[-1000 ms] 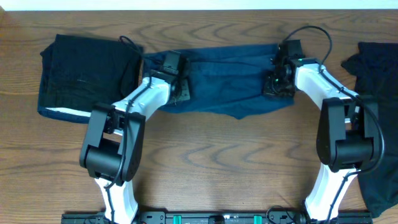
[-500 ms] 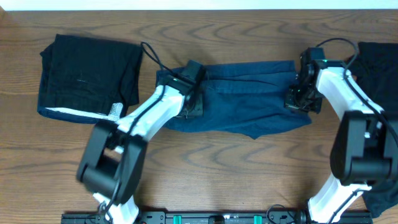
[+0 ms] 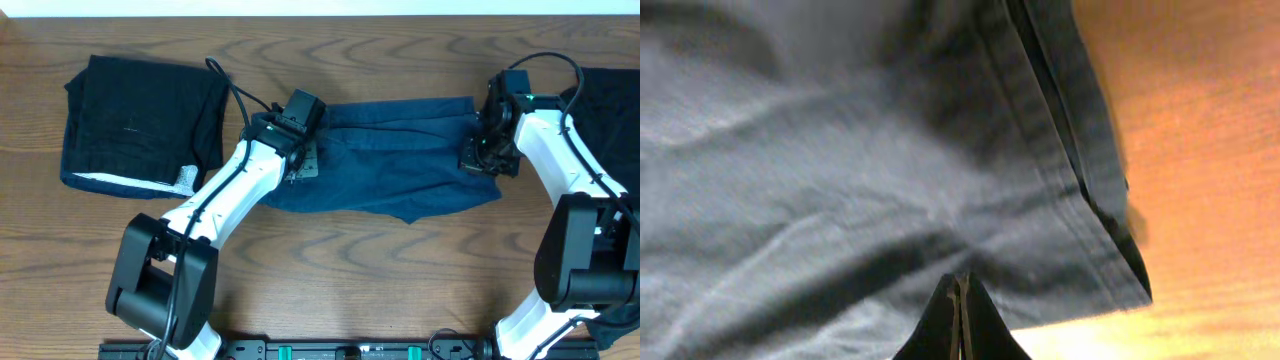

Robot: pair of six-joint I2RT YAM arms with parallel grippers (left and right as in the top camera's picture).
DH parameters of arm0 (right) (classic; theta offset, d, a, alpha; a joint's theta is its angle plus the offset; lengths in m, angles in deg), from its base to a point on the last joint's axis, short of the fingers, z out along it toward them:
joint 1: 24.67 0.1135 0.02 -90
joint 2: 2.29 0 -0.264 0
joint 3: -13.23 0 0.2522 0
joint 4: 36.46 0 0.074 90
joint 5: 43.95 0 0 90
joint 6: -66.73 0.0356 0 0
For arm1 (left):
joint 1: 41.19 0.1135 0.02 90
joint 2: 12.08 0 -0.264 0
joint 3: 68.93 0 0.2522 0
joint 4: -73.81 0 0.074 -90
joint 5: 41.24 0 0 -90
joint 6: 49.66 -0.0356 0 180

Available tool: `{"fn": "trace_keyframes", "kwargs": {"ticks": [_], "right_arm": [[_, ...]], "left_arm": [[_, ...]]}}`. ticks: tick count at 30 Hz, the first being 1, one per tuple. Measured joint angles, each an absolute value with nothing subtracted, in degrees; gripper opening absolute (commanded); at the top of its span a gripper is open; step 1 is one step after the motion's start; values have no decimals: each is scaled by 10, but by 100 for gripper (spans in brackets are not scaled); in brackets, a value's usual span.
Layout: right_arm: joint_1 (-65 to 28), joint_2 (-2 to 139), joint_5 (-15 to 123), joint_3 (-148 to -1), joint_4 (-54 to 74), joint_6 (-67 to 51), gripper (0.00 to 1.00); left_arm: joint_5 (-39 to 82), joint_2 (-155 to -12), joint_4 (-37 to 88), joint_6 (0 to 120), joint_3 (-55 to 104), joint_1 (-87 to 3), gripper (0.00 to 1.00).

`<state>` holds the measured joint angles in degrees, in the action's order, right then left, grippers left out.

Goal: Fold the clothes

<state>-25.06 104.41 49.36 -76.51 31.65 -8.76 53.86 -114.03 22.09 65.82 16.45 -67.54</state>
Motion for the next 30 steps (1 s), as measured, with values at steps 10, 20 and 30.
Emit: {"fn": "trace_keyframes", "kwargs": {"ticks": [10,20,30], "right_arm": [[-222,1044,499,-765,267,-89,1],[-220,1070,501,-747,194,-94,1],[-220,1077,501,-700,71,-101,1]], "left_arm": [[564,-1151,245,658,164,-638,6],[567,-1155,263,658,164,-629,6],[567,-1213,332,658,164,-625,6]]}}
